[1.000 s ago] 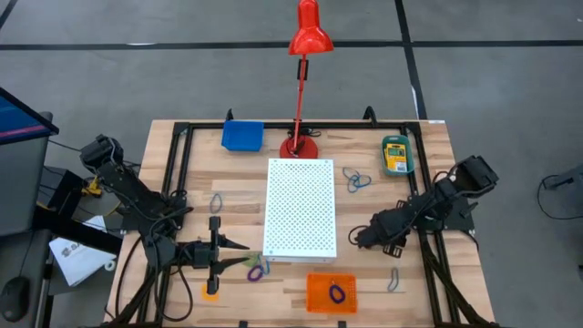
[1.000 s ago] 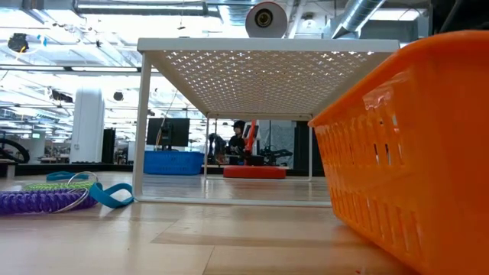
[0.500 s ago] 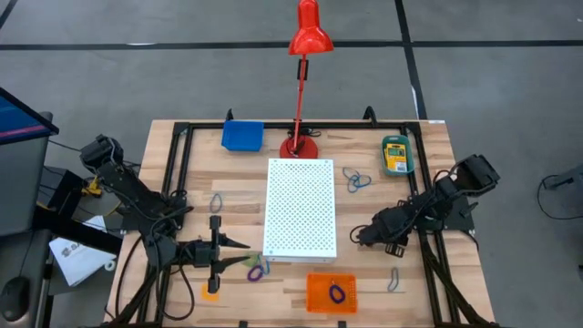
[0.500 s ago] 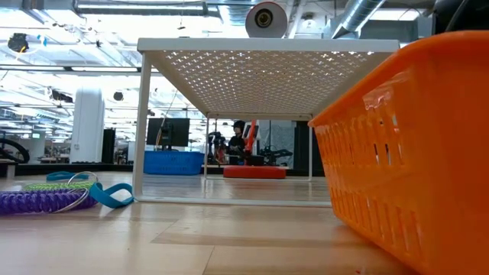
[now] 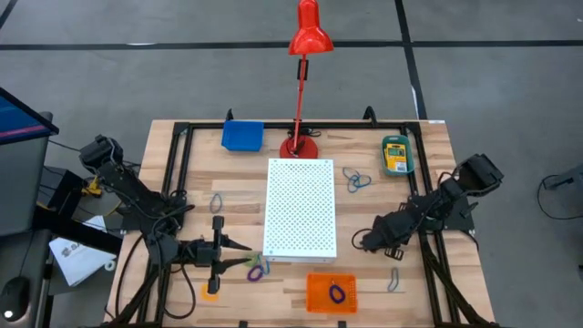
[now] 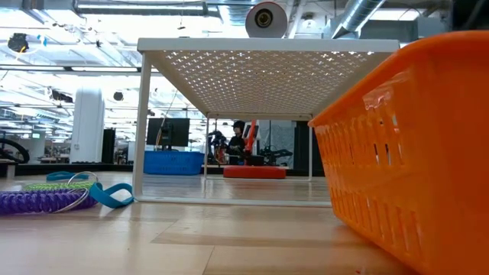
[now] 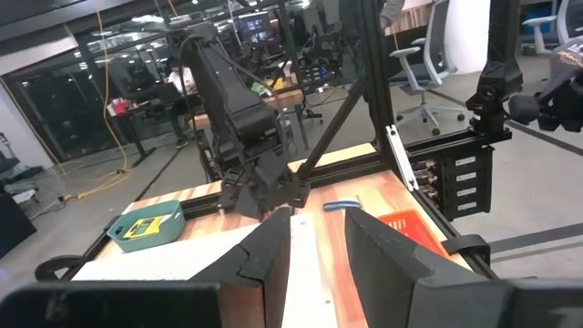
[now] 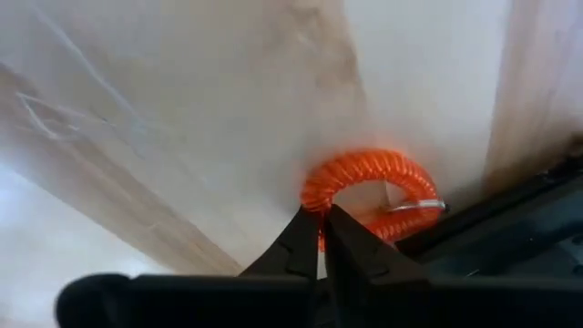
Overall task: Pick & Place Office Desk Supplies
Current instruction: Put the orange spring keychain into the orange bin
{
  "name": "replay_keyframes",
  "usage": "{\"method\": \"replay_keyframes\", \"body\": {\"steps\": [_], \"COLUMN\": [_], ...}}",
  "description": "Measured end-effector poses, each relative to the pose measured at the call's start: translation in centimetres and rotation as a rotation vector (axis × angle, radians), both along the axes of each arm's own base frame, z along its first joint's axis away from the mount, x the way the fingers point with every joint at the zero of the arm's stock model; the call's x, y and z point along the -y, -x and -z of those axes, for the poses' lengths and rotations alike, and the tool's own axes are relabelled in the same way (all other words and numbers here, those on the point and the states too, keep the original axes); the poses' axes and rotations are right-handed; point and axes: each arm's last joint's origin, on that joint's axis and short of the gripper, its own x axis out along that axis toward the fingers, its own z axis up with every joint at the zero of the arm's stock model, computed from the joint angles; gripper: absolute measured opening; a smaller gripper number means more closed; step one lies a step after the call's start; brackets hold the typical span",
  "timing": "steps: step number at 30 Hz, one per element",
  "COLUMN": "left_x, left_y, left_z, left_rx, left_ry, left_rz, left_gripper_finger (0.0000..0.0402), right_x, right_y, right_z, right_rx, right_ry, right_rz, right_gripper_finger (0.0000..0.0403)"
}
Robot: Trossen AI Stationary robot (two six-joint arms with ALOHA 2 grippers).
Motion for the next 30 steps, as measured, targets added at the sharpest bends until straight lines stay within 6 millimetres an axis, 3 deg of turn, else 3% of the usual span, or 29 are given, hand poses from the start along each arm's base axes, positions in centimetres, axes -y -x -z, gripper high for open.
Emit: {"method": "replay_keyframes", "body": {"steps": [12,24,30], "left_x": [0.0,0.0,0.0], "left_y": [0.0,0.0,0.0], "left_z": [0.0,0.0,0.0], "left_rx": [0.0,-0.001,-0.001], "left_ry": [-0.001,-0.002,-0.003], "left_rz": [-0.002,-0.003,-0.002], "left_gripper_finger": [0.0102,0.0102,0.0102], "right_x": [-4.5,-11.7,-14.2], "right_y": [0.4,-0.4,-2.1], "right_z": [-4.7,-11.2,-12.0], "right_rx": [0.286,0.81,0.968], "right_ry": [0.186,0.028,-0.062], "right_rz": [0.047,0.113,0.106], "right_gripper_finger": [0.0001,0.0,0.0]}}
